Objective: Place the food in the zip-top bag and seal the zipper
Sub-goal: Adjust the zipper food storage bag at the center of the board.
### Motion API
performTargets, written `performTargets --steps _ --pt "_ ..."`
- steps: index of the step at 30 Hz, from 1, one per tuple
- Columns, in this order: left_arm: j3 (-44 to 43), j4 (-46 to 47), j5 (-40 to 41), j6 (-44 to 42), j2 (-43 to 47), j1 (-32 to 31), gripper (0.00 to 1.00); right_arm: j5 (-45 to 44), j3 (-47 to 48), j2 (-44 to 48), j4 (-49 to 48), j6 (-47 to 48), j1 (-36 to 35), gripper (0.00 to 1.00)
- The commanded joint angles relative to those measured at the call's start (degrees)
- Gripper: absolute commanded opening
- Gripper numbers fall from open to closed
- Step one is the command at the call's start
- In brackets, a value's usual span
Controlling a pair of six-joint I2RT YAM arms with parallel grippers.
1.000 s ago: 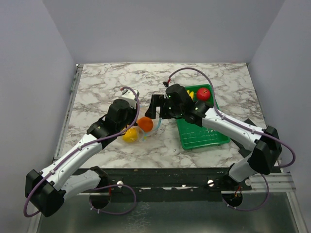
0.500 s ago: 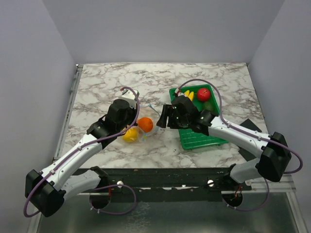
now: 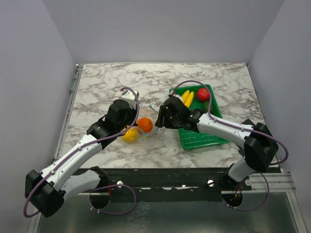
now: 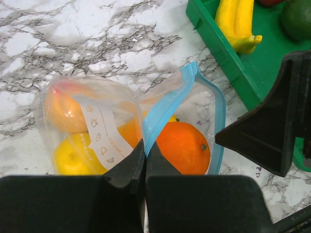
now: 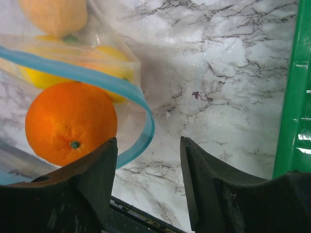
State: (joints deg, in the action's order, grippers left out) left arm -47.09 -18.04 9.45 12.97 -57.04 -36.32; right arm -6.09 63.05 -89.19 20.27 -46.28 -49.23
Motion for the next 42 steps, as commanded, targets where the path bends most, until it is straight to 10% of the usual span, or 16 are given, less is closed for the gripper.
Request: performTargets --steps 1,11,18,42 --pt "0.6 0.9 0.3 0.1 1.3 0.4 0.0 -3.7 3.0 -2.6 -1.8 0.4 -0.4 0.58" --pt "0.7 0.8 0.6 0.1 1.7 0.4 0.0 -4.4 4.1 -6.4 -4.4 -0.4 -0.4 0.44" --pt "0.8 0.8 0.7 0.1 1.8 0.4 0.0 -5.1 3.9 -5.5 -4.0 -0.7 -0.4 0.02" --pt "-7.6 -10.7 6.0 2.0 6.8 0.3 0.0 -8.3 6.3 9.0 3.1 8.0 -0.4 0.01"
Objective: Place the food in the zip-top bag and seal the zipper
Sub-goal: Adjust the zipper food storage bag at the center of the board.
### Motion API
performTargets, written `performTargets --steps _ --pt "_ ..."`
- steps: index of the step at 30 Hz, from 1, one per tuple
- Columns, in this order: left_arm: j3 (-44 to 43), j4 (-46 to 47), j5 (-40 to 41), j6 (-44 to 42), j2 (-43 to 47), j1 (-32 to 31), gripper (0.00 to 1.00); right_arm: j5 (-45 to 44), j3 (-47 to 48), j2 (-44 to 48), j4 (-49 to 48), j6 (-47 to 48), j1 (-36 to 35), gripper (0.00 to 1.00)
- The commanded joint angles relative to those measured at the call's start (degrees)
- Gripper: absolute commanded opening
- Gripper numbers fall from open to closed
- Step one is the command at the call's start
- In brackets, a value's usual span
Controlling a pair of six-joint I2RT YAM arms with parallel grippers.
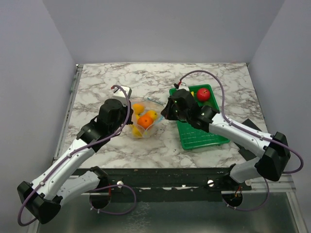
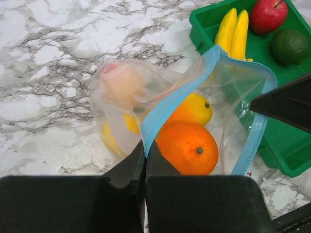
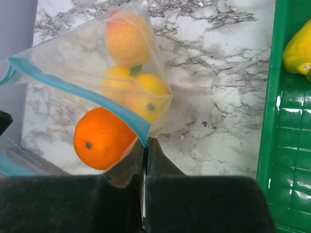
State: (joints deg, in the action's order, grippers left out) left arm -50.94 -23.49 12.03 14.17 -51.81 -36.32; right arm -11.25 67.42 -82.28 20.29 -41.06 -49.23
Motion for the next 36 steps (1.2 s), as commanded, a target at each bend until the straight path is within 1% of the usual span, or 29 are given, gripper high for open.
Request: performTargets --steps 1,8,13,17,20,25,29,32,36 --pt "-4.3 -6.3 4.0 0.9 1.7 0.3 0.0 -3.5 2.0 2.5 3.5 3.2 -0.4 0.01" --pt "-9.6 -14.8 8.6 1.3 1.6 0.3 0.0 -7.4 3.7 5.4 7.9 5.7 -0.4 0.01" --pt "-11.4 -17.6 8.4 2.7 1.5 0.3 0.0 -8.6 6.9 8.0 10.0 7.8 -0.4 0.01" --pt "-10.7 -17.5 7.0 4.2 0.8 0.3 0.0 -7.3 10.4 8.5 11.2 8.9 -0.4 0.01" --pt "-8.5 -16.4 4.9 5.6 -0.4 0.3 0.0 -5.0 10.6 7.5 10.4 9.1 -0.4 0.01" --pt "-2.0 -11.5 -0.4 8.8 -3.1 0.4 0.0 -0.1 5.2 0.3 7.7 5.7 -0.4 0.01" --pt "1.0 -9.3 -1.6 9.7 -5.0 0.3 0.0 3.6 3.8 -4.7 8.4 3.6 -0.4 0.01" --pt "1.2 -9.3 -2.1 9.7 -5.7 0.3 0.0 4.4 4.5 -4.3 8.4 4.2 -0.4 0.01" --pt "-0.3 -9.3 -1.4 9.0 -4.6 0.3 0.0 1.8 7.0 -1.8 9.0 6.5 -0.4 0.01"
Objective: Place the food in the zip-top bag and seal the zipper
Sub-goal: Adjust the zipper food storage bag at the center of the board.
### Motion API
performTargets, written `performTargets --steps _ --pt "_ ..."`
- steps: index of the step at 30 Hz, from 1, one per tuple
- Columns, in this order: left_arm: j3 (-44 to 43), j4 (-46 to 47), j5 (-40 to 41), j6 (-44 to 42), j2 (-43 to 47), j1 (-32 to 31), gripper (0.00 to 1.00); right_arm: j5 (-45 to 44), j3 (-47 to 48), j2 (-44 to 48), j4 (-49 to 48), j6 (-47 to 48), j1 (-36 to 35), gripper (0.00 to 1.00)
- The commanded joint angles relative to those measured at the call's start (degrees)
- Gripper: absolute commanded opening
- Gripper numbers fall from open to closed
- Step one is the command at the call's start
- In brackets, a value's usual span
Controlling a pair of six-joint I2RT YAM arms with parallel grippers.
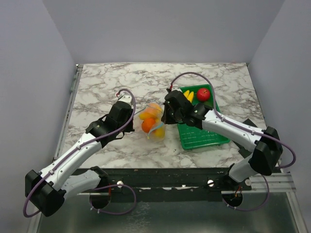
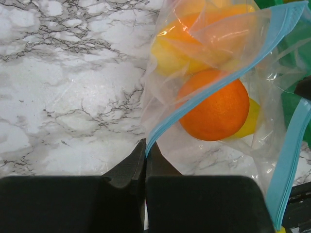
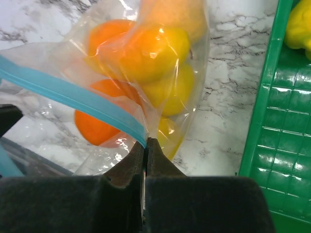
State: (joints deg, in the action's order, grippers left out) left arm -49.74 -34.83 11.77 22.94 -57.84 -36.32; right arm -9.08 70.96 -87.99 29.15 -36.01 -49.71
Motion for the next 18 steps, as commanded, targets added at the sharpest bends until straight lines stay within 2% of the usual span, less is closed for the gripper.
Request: performTargets --steps 1,11,18 --pt "-2.0 2.0 -1.0 0.1 1.8 0.3 0.0 -0.9 4.4 4.4 0.7 2.0 0.1 0.01" --pt "-7.5 1.8 1.7 -1.8 5.0 0.3 0.0 -4.6 7.3 9.4 1.1 2.5 0.1 0.01" --pt "-10.4 0.5 6.7 -4.6 4.7 0.3 0.0 -5.2 5.8 7.8 -1.3 0.7 0.1 0.01"
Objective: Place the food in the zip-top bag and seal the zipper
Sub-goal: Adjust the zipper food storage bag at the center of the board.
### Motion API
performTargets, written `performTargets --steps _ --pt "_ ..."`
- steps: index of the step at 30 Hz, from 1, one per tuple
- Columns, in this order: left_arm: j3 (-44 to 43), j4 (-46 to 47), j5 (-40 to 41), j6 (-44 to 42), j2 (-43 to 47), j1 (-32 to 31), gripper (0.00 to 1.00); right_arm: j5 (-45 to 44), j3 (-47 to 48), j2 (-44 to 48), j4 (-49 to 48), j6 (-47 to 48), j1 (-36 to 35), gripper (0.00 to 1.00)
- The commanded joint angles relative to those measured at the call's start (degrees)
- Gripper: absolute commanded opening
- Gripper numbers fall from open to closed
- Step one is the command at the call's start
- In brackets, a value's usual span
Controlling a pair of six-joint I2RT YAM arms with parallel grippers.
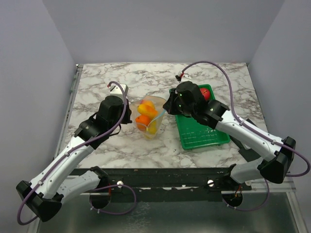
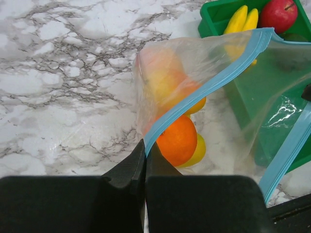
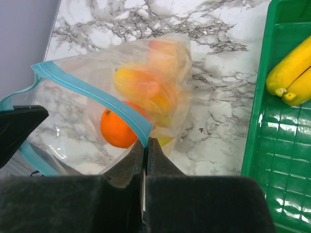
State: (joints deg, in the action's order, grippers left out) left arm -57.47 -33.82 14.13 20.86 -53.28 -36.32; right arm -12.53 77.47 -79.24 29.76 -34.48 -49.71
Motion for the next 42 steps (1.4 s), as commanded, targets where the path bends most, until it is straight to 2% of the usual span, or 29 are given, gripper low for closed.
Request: performTargets --steps 1,12,24,36,42 --pt "-3.1 -0.5 4.7 -2.9 0.0 0.4 0.0 -1.4 -0.9 -1.6 -2.2 -1.2 0.1 0.01" --pt "-5.8 -1.0 4.9 -5.1 -2.6 0.3 0.0 3.8 -2.6 -7.6 -6.7 -5.6 0.1 0.01" --pt "-1.9 1.9 4.1 -5.1 -2.9 0.3 0.0 1.7 -3.0 -7.1 -4.7 -6.0 0.1 0.03" --pt "0.7 5.1 3.8 -5.6 -2.9 0.3 0.0 -6.2 -1.1 -1.5 2.9 -4.1 0.1 0.51" --pt "0.7 6.1 2.8 -5.5 -3.3 0.3 0.0 -14.7 -1.0 1.4 8.7 -2.9 0.3 0.62"
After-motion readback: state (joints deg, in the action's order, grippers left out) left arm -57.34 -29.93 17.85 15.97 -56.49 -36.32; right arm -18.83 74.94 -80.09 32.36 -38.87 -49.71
